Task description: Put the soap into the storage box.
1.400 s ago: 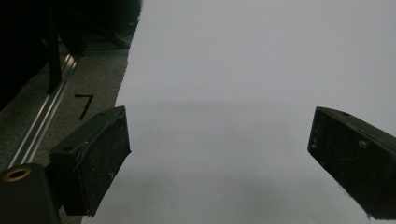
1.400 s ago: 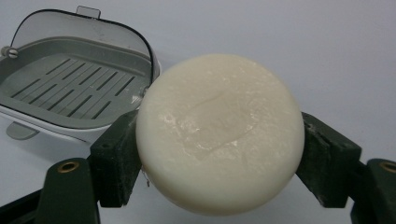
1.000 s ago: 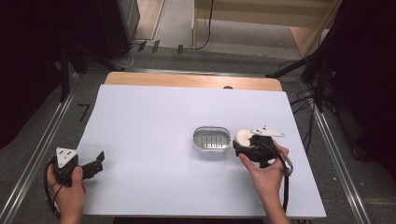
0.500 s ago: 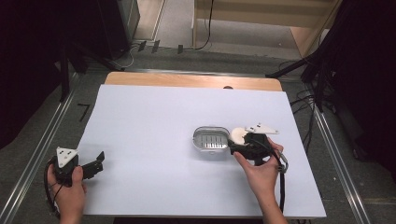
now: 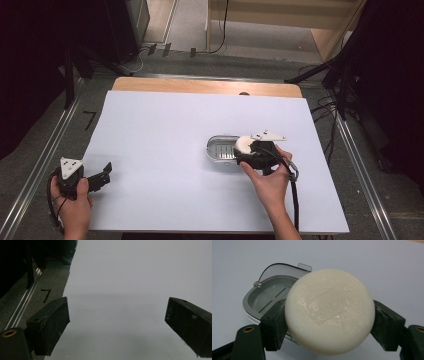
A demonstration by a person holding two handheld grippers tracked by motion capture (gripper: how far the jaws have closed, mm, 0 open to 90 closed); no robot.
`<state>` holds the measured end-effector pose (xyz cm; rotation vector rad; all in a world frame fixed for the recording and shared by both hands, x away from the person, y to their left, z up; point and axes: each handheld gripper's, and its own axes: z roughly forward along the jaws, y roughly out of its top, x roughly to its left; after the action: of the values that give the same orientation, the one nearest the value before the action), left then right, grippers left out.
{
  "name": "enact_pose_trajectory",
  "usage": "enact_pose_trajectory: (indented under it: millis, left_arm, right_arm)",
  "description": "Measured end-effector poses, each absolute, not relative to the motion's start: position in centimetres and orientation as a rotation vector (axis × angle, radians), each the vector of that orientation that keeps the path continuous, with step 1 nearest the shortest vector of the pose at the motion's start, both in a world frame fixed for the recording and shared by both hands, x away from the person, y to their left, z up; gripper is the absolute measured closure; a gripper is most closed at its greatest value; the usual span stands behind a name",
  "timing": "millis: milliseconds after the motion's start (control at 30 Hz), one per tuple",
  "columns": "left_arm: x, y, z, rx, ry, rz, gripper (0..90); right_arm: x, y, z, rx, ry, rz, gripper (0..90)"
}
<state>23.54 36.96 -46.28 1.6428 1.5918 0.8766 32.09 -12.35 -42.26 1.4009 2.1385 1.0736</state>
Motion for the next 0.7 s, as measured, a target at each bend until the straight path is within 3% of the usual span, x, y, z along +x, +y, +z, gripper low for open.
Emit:
enact_pose_trajectory:
  millis: [700]
  left_arm:
    - [23.6,37.0,-46.3,1.646,1.595,0.871,6.1]
  right_arm:
    - [33.0,-9.9,-42.8,1.391,2.218,1.088,24.7]
